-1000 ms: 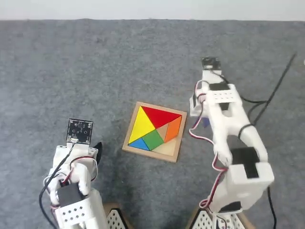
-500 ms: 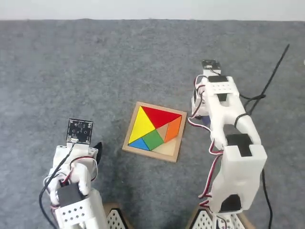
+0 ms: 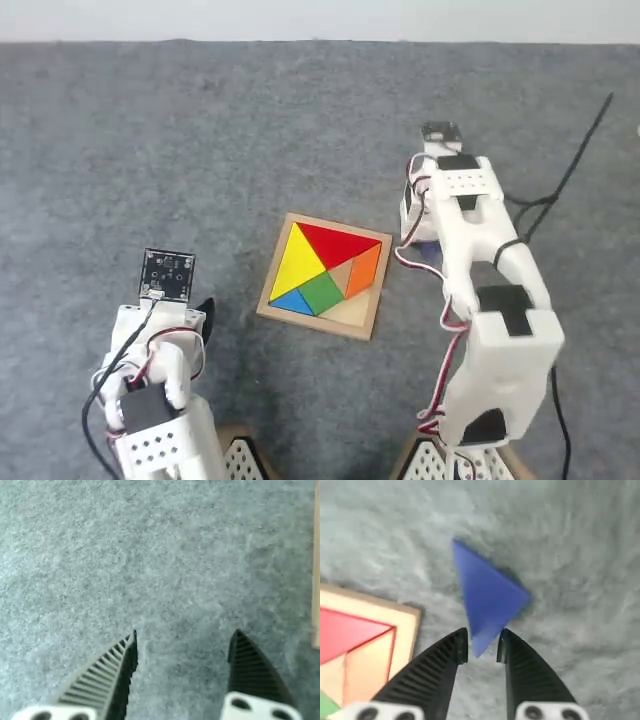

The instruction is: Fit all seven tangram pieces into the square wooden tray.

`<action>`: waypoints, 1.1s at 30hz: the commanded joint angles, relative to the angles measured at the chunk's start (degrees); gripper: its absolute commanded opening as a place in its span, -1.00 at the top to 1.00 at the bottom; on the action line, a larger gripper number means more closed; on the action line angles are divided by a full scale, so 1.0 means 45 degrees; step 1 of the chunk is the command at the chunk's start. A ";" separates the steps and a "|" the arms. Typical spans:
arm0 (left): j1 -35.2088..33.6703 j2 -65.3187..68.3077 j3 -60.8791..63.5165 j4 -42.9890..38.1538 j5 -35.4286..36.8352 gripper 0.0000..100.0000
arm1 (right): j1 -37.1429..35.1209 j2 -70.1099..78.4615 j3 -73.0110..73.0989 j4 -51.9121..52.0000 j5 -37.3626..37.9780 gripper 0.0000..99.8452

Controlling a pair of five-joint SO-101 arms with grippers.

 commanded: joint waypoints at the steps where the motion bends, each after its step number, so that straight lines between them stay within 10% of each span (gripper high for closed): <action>1: 0.0020 0.0059 -0.0088 -0.0039 -0.0137 0.44 | 0.0010 -0.1280 -0.0430 -0.0068 0.1172 0.79; 11: 0.0020 0.0059 -0.0088 -0.0039 -0.0137 0.44 | -0.0068 0.1201 -0.2149 -0.0244 0.1875 0.36; 21: 0.0020 0.0059 -0.0088 -0.0039 -0.0137 0.44 | -0.0674 0.2725 -0.2852 -0.0361 0.2481 0.34; 33: 0.0020 0.0059 -0.0088 -0.0039 -0.0137 0.44 | -0.0694 0.3018 -0.2833 0.0361 0.2520 0.91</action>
